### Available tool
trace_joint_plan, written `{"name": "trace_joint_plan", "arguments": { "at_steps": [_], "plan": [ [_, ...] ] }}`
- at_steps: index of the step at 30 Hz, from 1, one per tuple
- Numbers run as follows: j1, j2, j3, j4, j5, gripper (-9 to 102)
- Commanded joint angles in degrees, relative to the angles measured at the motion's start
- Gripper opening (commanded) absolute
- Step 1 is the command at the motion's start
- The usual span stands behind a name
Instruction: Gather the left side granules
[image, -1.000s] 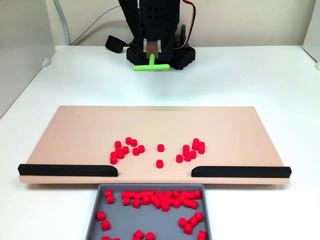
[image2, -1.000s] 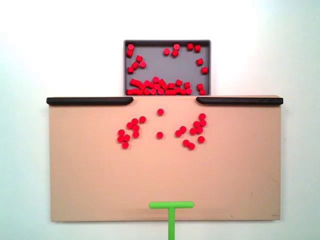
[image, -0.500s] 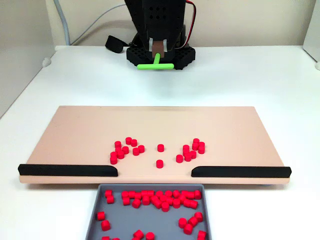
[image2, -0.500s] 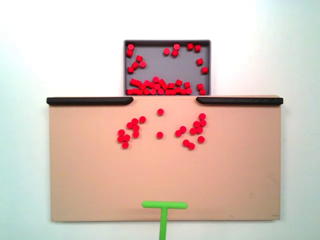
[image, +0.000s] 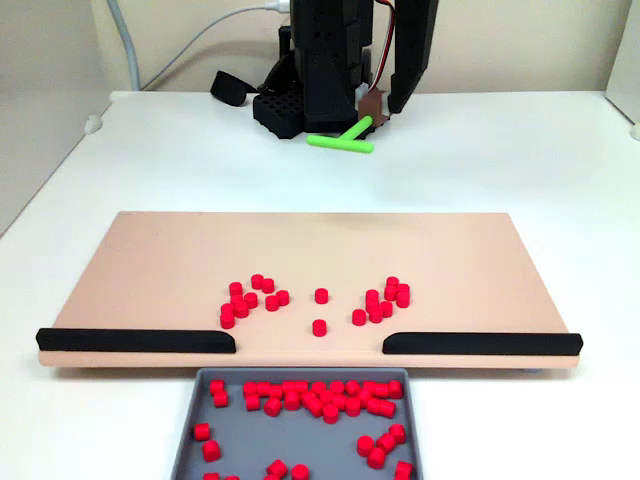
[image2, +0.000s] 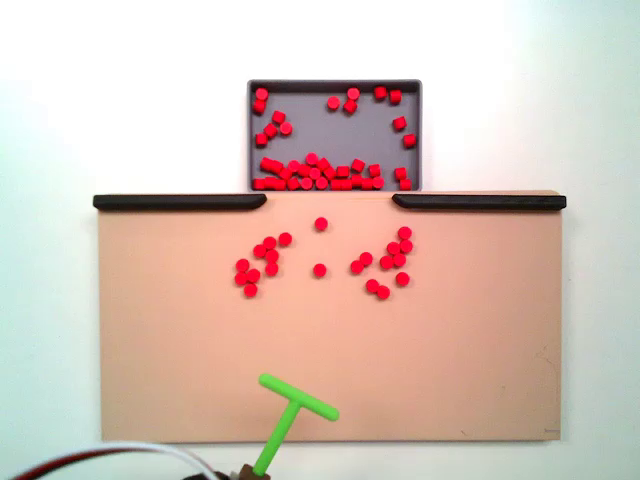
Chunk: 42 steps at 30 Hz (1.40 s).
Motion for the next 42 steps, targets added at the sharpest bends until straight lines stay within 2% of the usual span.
{"name": "trace_joint_plan", "arguments": {
  "at_steps": [1,9,17,28,42],
  "plan": [
    [-0.62,-3.08,-3.69,-0.26,10.72,0],
    [-5.19,-15.03,-15.03,-0.26,31.82,0],
    [-9.58,-27.07,-29.18,-0.26,45.62,0],
    [-12.74,-34.98,-38.58,-0.26,54.05,0],
    [-12.22,-43.95,-47.02,-0.26,60.73,0]
  ]
}}
